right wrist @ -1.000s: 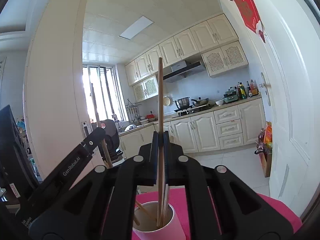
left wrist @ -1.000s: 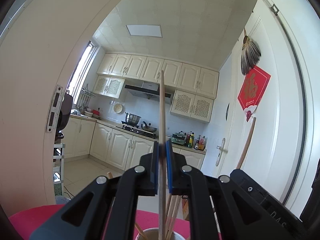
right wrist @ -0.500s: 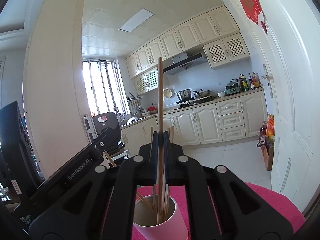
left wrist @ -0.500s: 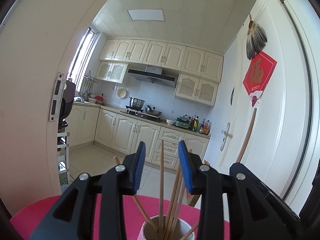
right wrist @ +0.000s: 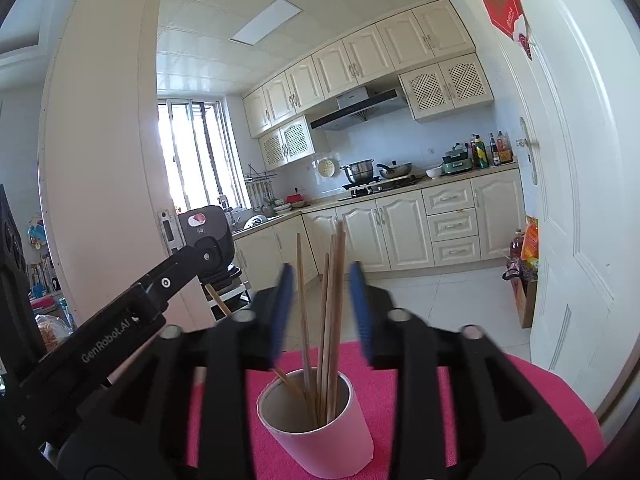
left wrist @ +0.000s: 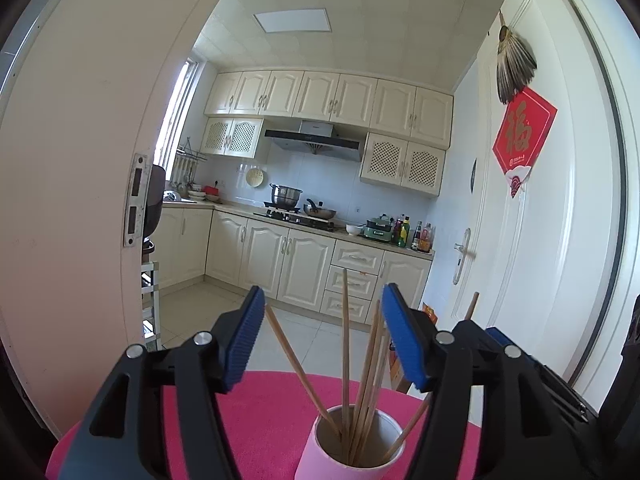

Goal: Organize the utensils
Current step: 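Open both tools to release the chopsticks into the cup, then grasp a chopstick with the left tool while the right tool grasps another chopstick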

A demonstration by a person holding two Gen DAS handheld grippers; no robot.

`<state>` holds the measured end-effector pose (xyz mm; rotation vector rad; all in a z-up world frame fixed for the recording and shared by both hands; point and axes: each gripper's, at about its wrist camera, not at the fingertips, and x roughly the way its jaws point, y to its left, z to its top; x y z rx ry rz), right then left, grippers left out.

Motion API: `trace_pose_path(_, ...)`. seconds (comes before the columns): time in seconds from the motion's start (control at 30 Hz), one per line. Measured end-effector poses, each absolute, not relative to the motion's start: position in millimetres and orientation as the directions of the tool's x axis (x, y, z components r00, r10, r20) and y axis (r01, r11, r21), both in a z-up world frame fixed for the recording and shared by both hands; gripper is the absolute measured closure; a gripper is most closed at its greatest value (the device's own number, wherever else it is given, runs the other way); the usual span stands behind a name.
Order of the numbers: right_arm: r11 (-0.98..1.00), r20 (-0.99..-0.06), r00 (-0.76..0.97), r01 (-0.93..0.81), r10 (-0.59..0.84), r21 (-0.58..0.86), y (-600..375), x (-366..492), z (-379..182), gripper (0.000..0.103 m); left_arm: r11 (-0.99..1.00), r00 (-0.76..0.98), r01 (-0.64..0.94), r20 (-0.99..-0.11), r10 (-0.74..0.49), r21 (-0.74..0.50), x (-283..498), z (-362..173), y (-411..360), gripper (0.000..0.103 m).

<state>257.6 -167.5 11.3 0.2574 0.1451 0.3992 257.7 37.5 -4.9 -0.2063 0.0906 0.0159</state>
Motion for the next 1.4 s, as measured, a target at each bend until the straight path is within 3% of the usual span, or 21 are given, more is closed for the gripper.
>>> trace_pose_path(0.3,0.908,-0.105,0.928,-0.319,0.358,0.271,-186,227,23,0.052,0.984,0.993,-0.036,-0.115,0.016,-0.174,224,4,37,0.039)
trace_pose_path(0.53,0.921,-0.191,0.917,-0.298,0.349,0.251,-194,202,16,0.052,0.985,0.977,-0.065,-0.209,0.032,-0.157,196,-5,39,0.035)
trace_pose_path(0.93,0.928,-0.406,0.837,-0.302,0.367,0.218,-188,171,-21,0.052,0.987,0.832,-0.072,-0.554,-0.019,-0.143,178,-61,47,0.033)
trace_pose_path(1.13,0.932,-0.545,0.756,-0.302,0.361,0.199,-179,169,-47,0.050,0.985,0.600,-0.113,-0.799,-0.037,-0.130,185,-113,55,0.033)
trace_pose_path(1.4,0.934,-0.660,0.667,-0.309,0.345,0.176,-170,163,-76,0.049,0.996,0.449,-0.091,-0.893,0.030,-0.012,182,-150,42,0.033)
